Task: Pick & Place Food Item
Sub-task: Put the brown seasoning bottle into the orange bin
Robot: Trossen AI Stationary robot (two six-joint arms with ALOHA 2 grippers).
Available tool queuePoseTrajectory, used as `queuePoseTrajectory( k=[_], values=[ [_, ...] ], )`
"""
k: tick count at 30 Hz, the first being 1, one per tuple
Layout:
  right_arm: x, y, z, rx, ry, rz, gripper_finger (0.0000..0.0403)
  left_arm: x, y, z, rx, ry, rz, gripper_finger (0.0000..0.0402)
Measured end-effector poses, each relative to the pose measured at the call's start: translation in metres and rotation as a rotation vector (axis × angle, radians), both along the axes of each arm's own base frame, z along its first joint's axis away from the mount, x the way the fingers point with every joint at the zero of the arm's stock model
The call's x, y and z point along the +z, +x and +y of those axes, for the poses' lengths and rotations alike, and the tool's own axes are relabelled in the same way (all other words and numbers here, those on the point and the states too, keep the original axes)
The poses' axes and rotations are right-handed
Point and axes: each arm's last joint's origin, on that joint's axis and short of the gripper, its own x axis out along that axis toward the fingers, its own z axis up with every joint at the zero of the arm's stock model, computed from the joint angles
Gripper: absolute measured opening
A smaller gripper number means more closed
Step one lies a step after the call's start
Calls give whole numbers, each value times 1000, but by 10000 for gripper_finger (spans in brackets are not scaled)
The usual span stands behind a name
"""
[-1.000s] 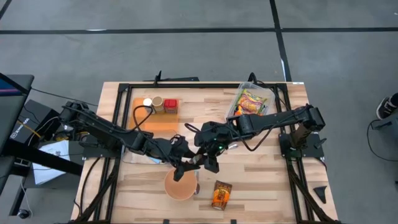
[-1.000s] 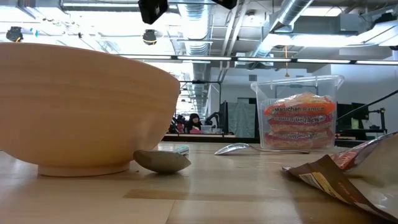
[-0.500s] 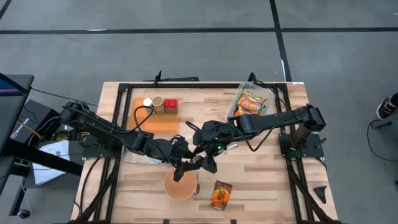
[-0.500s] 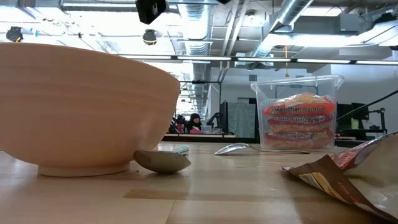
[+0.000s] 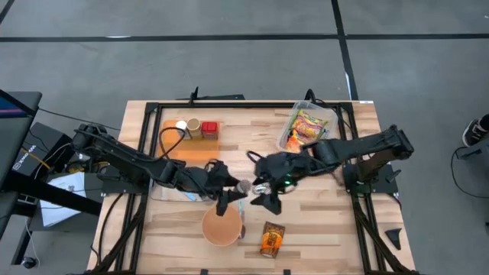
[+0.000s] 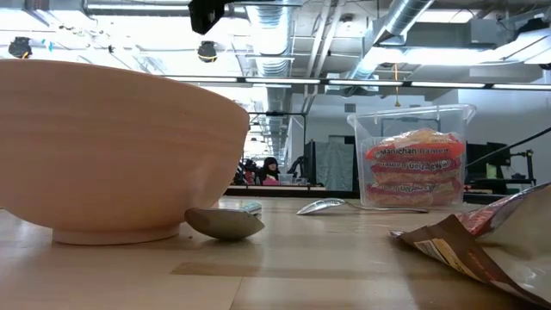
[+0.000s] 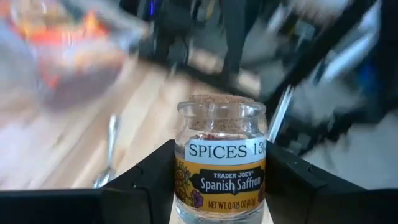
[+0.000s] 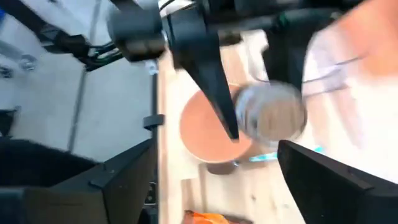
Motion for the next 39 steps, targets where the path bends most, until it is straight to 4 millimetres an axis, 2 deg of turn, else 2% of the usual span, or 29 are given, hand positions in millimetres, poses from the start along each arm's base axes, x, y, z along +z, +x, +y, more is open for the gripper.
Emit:
queuePoseTrajectory(
  k=[5, 10, 15, 18, 25, 31, 39],
  values=[
    [16, -28, 12, -121, -142, -42, 309, 26, 2, 10, 56, -122, -269, 182],
    [20, -39, 29, -199, -362, -118, 306, 32, 7, 21, 93, -329, -430, 182],
    [20, -46, 45, -277, -582, -185, 306, 32, 7, 24, 99, -466, -468, 182],
    [19, -49, 55, -284, -718, -209, 306, 35, 7, 24, 93, -487, -503, 182],
    [33, -43, 59, -258, -817, -314, 306, 38, 6, 23, 73, -534, -522, 182],
    [37, -38, 52, -290, -806, -335, 333, 40, 6, 23, 66, -509, -539, 182],
    [39, -34, 52, -459, -391, -406, 384, 57, -2, 19, 40, -196, -729, 182]
  ],
)
